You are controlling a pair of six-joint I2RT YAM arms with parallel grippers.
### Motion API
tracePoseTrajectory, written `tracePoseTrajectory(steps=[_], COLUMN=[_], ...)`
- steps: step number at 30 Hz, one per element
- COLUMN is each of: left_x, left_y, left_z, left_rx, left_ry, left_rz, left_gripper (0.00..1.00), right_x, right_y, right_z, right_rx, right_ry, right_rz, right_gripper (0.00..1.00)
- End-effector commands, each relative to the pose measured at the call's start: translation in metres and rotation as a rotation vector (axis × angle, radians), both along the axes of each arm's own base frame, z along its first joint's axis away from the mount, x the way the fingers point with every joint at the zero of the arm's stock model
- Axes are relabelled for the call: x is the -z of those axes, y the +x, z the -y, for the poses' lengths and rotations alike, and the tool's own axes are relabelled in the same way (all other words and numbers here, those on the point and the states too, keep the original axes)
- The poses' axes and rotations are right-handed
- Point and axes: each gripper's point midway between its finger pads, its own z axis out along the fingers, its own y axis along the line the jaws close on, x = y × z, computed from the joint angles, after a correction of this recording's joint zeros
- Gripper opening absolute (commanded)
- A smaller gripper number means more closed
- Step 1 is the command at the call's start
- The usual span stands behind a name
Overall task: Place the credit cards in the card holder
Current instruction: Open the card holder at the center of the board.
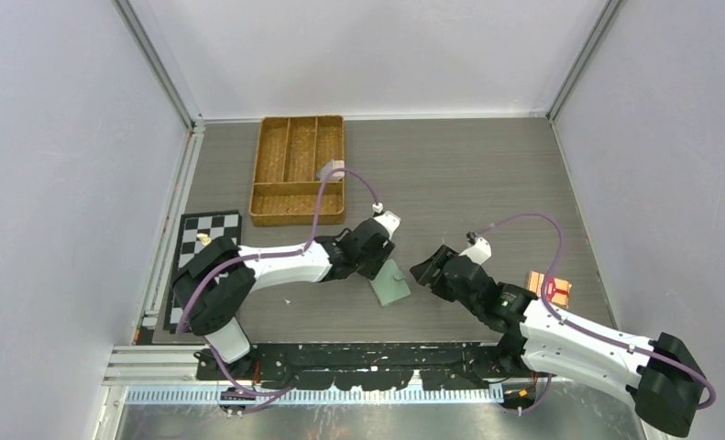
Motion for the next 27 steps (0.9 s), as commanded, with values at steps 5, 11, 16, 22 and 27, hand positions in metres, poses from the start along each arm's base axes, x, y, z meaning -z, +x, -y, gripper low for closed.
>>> tracePoseTrajectory(steps=[5,11,16,22,27], left_x=[-0.023,-0.015,-0.009,-0.004,0.001], left_y=[-0.036,-0.05,-0.052,-0.051,-0.052], left_z=[0.009,0.006,0.007,0.009,0.009], left_rx=[-0.124,-0.206,-0.216,-0.223,-0.226], left_ry=[-0.265,-0.434,-0.468,-0.476,-0.471], left_rz=[-0.2,-0.325,-0.357,-0.368,-0.38], left_gripper=[0.52,0.52,0.52,0.51,0.48], right_x=[0.006,0.014,0.02,0.03,0.032], right_y=[-0.003,0.002,0.006,0.006,0.002], right_z=[-0.031,-0.042,-0.046,-0.045,-0.05], right_rx=[-0.176,-0.233,-0.277,-0.291,-0.328], right_ry=[0.058,0.116,0.136,0.106,0.114], right_rz=[0.007,-0.02,-0.054,-0.074,-0.092], right_gripper=[0.62,0.56,0.52,0.51,0.5])
